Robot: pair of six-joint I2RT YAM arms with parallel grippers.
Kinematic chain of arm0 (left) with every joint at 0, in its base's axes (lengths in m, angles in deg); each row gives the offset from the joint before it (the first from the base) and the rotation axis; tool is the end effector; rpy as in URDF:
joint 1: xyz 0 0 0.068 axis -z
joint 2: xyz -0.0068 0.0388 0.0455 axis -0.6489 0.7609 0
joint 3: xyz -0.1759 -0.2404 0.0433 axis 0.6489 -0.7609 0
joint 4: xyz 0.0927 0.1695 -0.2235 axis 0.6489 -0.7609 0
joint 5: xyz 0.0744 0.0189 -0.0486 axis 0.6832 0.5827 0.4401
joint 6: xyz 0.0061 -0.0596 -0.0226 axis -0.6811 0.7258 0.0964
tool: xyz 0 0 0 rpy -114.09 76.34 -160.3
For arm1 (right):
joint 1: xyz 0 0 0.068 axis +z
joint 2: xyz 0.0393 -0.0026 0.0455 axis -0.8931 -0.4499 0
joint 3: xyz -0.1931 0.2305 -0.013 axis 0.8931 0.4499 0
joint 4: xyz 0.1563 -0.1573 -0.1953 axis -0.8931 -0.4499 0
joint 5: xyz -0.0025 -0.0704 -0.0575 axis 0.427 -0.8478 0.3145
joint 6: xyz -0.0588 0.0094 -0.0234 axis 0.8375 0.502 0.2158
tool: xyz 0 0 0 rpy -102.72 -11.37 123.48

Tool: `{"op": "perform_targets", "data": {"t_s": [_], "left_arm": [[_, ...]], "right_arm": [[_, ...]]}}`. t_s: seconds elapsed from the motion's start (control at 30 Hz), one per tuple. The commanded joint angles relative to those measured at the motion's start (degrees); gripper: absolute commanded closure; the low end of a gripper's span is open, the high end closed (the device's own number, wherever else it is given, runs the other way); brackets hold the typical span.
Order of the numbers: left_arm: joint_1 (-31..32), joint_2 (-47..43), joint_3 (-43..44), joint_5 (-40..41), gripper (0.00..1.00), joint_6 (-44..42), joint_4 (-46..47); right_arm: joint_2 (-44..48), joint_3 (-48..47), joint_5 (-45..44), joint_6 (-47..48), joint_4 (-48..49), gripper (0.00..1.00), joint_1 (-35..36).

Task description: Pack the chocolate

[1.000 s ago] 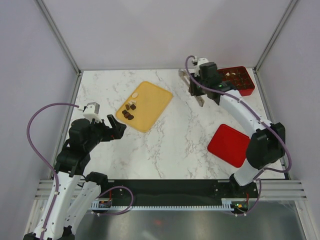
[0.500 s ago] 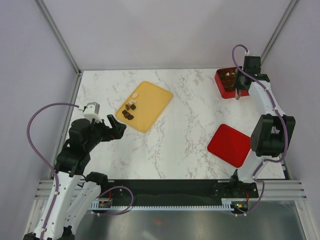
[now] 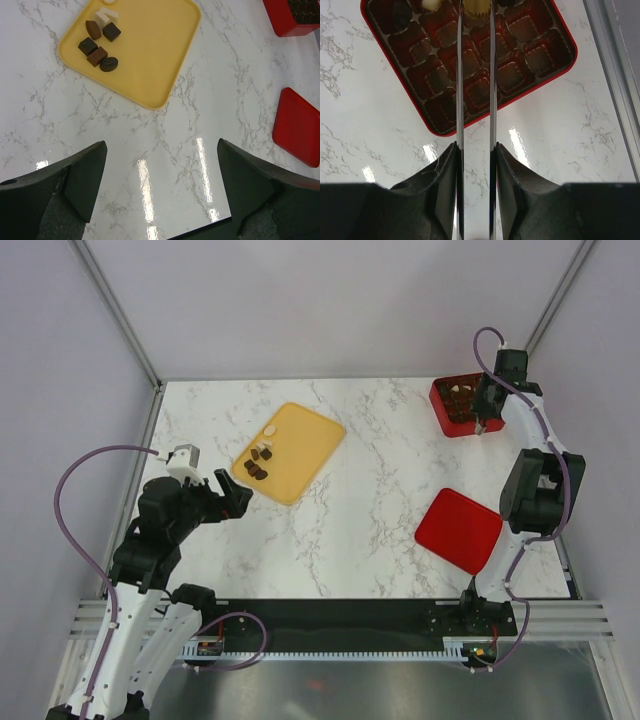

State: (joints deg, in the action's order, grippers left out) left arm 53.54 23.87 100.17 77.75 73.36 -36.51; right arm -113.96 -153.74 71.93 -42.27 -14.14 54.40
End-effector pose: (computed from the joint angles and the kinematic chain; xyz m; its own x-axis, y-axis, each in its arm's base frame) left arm 0.1399 -0.0378 0.3425 -0.4887 -0.2707 -0.8294 0.1461 0.9118 -0.3837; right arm 0.4931 -0.0811 0.2823 -0.6524 0.3086 -0.6922 0.3537 0.9318 0.0820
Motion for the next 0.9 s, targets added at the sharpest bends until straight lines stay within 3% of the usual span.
{"op": "perform_targets", "data": {"t_s": [0.0, 0.5, 0.87], "left_arm": [[-0.3, 0.3, -0.5, 0.6, 0.00, -0.7, 1.8], [-0.3, 0.4, -0.5, 0.6, 0.00, -0.7, 1.8], [-0.3, 0.5, -0.4, 0.6, 0.00, -0.8, 1.7]], "right_arm": [[-1.0, -4.1, 0.3, -0.3, 1.1, 0.60, -0.3], [-6.5, -7.3, 1.2, 0.1, 0.8, 0.54, -1.1], [-5.7, -8.2, 1.3, 0.7, 0.7, 0.50, -1.1]]}}
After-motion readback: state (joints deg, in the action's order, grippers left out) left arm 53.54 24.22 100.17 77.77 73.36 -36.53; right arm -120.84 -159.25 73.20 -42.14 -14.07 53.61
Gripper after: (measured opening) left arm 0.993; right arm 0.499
